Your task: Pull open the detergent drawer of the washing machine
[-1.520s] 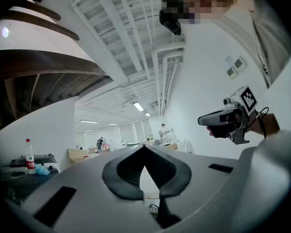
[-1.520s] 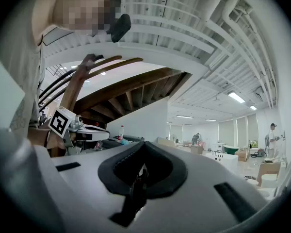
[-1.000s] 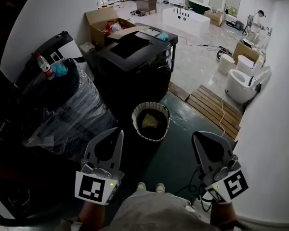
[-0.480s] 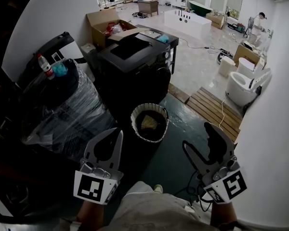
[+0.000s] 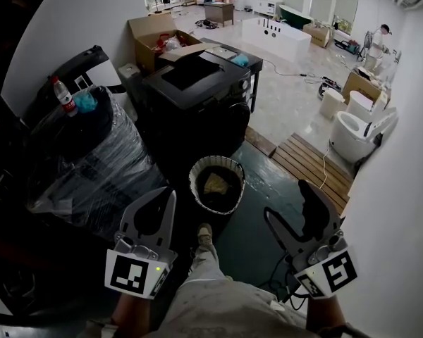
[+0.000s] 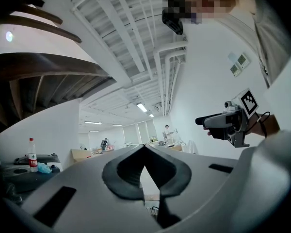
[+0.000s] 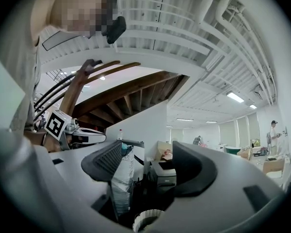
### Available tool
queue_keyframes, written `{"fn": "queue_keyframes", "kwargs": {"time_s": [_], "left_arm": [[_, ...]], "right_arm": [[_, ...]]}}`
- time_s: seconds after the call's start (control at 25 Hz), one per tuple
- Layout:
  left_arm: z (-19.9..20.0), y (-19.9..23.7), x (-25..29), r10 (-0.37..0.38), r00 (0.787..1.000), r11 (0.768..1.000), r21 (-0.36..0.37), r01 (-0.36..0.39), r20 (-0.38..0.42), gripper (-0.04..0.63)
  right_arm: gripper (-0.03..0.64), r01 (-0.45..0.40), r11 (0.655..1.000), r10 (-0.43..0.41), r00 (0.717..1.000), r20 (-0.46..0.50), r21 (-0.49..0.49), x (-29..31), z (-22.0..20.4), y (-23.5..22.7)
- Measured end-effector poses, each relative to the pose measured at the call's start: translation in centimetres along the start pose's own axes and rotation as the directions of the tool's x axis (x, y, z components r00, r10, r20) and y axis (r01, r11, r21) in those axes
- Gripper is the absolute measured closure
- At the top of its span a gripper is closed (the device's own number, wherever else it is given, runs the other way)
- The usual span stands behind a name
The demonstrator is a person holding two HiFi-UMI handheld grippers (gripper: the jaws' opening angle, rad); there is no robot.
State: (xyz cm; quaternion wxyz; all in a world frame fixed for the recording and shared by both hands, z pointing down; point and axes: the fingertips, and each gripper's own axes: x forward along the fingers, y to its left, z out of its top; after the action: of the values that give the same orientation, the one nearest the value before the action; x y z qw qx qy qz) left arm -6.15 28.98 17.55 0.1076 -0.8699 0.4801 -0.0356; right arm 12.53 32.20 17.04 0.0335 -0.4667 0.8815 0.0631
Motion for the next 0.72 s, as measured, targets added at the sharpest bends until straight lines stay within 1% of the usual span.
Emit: {"fn": "queue_keyframes", "kwargs": {"time_s": [0.12,0.24,0.4,0.48,0.56,0.64,0.72], "left_arm": [[-1.0,1.0,1.2,0.002,1.0,1.0,-0.011,-0.002,0.003,0.58],[-2.1,2.1,2.9,-0.004,1.0,0.999,-0.038,0.004,0.0,0.58],[-3.4,4.4,5.8,0.005,1.0,0.999,-0.037,-0.006,-0.015,0.58],[-4.1,5.5,7.3,0.004,1.0,0.999,-0.04,-0.005,-0.02,0.58],[-4.8,6.8,8.9,-0.002,1.0,0.999,-0.052,0.001,-0.009,0.58],[-5.5,8.3,10.6,-0.004,1.0,0.998,-0.064,0.004,0.001,0.58],[-6.6,10.0,12.4,0.0,1.0,0.998,-0.064,-0.001,-0.008,0.58]], "right_arm": [[0.299,0.0,1.0,0.0,1.0,-0.015,0.003,1.3,-1.1,-0.6],[0.299,0.001,1.0,-0.001,1.0,-0.029,0.022,3.2,-2.1,-1.7],[0.298,-0.005,0.998,0.008,0.998,-0.055,0.056,6.6,-4.0,-3.5],[0.298,-0.01,0.994,0.017,0.997,-0.071,0.106,8.4,-5.1,-4.5],[0.298,-0.01,0.984,0.024,0.997,-0.08,0.176,10.4,-6.4,-5.5],[0.299,-0.009,0.97,0.029,0.996,-0.08,0.244,12.7,-7.6,-6.6],[0.299,-0.007,0.951,0.033,0.996,-0.079,0.31,15.2,-8.8,-7.6]]}}
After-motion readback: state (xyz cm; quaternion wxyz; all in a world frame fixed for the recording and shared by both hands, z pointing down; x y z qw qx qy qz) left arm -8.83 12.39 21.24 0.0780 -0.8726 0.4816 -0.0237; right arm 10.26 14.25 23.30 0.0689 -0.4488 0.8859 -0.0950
